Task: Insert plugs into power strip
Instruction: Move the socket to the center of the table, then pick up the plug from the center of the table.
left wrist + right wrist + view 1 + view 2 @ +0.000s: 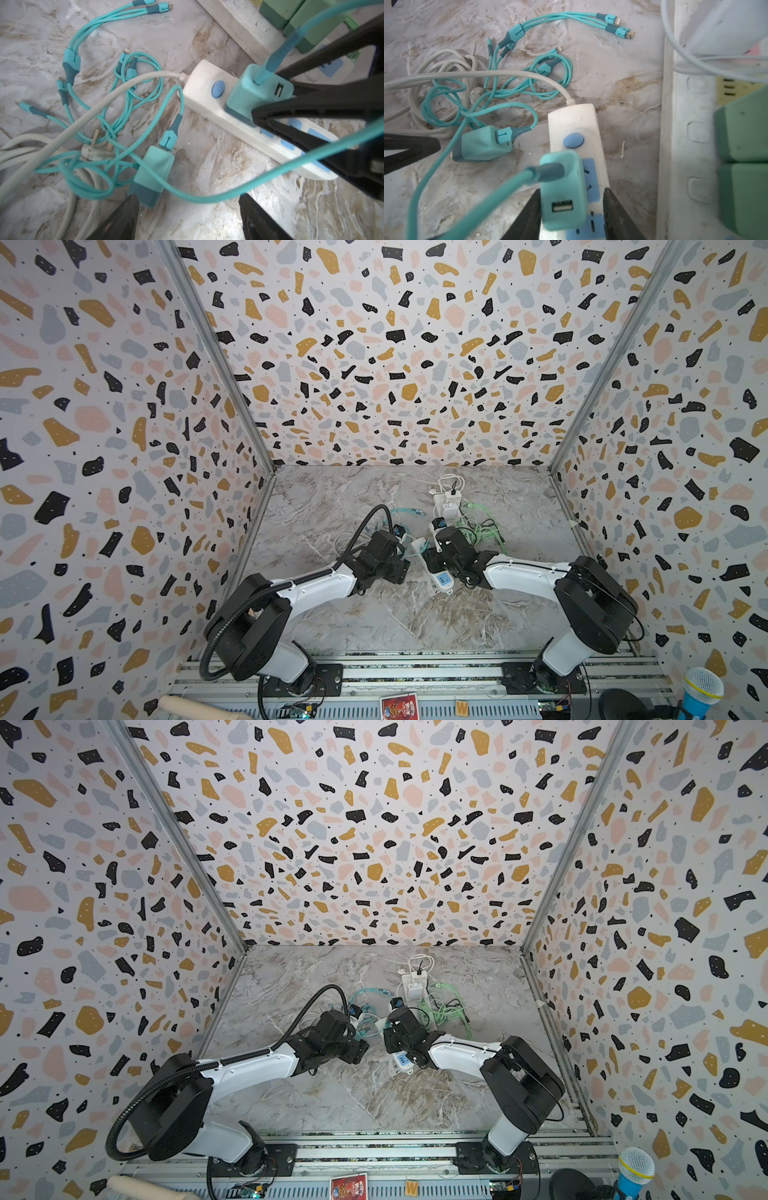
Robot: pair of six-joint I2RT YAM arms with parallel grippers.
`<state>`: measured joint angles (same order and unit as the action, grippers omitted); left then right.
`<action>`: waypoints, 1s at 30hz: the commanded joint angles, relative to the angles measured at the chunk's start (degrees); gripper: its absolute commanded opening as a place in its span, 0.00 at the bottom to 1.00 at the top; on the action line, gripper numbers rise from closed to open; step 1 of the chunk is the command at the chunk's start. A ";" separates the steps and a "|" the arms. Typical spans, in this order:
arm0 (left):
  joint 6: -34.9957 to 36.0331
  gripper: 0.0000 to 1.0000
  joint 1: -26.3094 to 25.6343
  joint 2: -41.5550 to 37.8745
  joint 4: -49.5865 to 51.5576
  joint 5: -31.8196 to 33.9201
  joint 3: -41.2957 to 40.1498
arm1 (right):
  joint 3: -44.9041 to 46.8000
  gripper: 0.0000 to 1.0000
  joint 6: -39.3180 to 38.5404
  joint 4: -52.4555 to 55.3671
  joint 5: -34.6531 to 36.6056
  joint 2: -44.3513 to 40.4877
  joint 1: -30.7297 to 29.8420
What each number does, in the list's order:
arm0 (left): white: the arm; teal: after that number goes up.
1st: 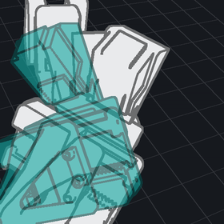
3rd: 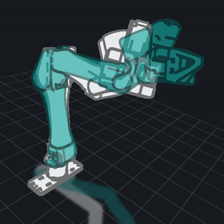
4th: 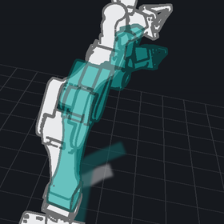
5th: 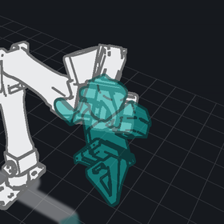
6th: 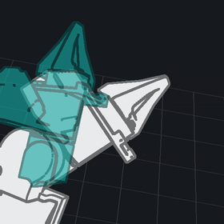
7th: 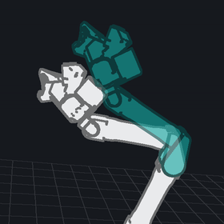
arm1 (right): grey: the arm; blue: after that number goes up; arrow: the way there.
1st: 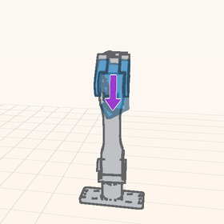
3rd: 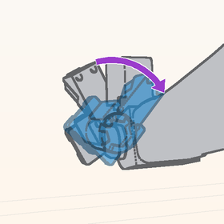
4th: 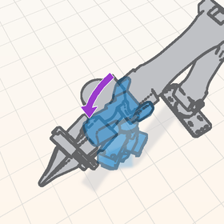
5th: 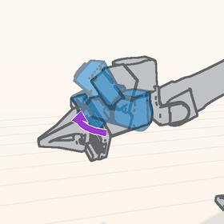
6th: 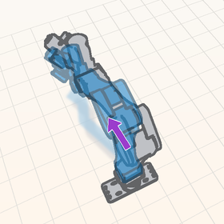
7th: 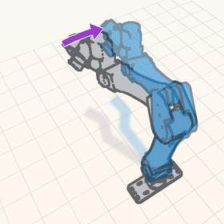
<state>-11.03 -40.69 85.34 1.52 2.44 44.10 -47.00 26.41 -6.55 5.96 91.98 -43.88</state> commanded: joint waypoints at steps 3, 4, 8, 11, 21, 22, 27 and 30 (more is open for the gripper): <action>1.39 0.75 -0.36 2.59 -2.67 2.61 3.63 | 4.34 0.49 1.71 2.24 -0.50 -6.46 0.45; 1.49 0.75 -0.34 3.44 -1.92 3.36 4.41 | 5.36 0.48 1.87 2.24 -0.67 -7.51 0.46; 2.43 0.76 -0.34 6.96 0.09 4.89 6.49 | 7.77 0.49 2.59 2.79 -0.26 -11.39 0.55; 2.91 0.75 -0.26 9.14 1.50 6.03 7.55 | 8.24 0.49 2.59 3.50 0.44 -13.45 0.71; 3.20 0.73 0.87 12.28 2.37 7.65 8.48 | 9.66 0.50 2.25 4.44 0.48 -17.58 2.64; 3.21 0.73 0.94 13.02 2.94 7.59 9.03 | 9.78 0.50 2.24 4.67 0.55 -17.91 2.80; 2.95 0.62 0.96 14.58 4.08 5.85 9.87 | 10.38 0.50 2.17 5.21 0.73 -19.88 3.84; 2.86 0.50 1.05 14.00 6.12 5.70 10.04 | 10.53 0.50 1.99 5.83 0.56 -20.87 4.47</action>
<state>-8.47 -40.12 99.72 5.61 8.67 52.56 -36.82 28.25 -2.76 5.82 73.21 -40.03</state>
